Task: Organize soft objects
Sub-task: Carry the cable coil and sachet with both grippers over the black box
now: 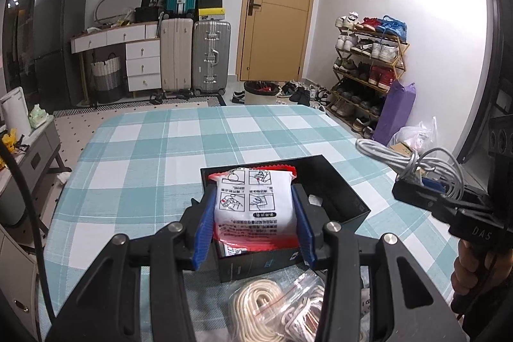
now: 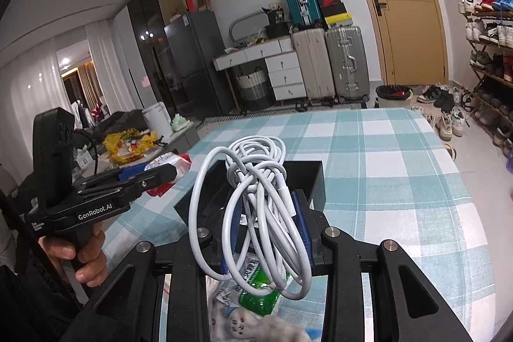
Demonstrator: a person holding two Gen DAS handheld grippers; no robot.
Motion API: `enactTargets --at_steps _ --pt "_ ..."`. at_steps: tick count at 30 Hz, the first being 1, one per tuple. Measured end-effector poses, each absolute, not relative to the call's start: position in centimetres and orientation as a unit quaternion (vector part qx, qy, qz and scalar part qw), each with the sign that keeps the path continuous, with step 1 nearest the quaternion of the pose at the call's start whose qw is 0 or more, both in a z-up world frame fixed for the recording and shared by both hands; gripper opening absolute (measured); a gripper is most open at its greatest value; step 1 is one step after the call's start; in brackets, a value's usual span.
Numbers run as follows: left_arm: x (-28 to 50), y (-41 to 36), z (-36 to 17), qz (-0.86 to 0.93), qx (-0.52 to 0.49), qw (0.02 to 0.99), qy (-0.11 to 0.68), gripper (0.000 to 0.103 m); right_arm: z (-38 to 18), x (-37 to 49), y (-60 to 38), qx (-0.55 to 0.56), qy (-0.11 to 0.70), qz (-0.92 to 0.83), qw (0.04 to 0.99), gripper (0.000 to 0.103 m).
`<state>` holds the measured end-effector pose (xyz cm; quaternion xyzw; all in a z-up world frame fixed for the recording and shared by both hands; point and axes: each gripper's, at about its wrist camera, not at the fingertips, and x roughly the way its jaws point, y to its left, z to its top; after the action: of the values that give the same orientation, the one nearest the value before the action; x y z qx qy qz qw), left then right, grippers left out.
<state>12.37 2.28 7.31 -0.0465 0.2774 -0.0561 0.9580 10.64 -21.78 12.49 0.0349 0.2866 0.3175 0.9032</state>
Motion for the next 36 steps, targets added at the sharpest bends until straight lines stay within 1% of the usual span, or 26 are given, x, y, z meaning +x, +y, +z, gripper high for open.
enactTargets --at_steps 18,36 --pt "16.9 0.9 5.1 -0.055 -0.025 0.949 0.310 0.044 9.8 15.3 -18.3 -0.024 0.347 0.300 0.889 0.032" --pt "19.4 0.9 3.4 -0.050 -0.023 0.941 0.334 0.045 7.6 18.1 -14.9 -0.089 0.356 0.294 0.882 0.032"
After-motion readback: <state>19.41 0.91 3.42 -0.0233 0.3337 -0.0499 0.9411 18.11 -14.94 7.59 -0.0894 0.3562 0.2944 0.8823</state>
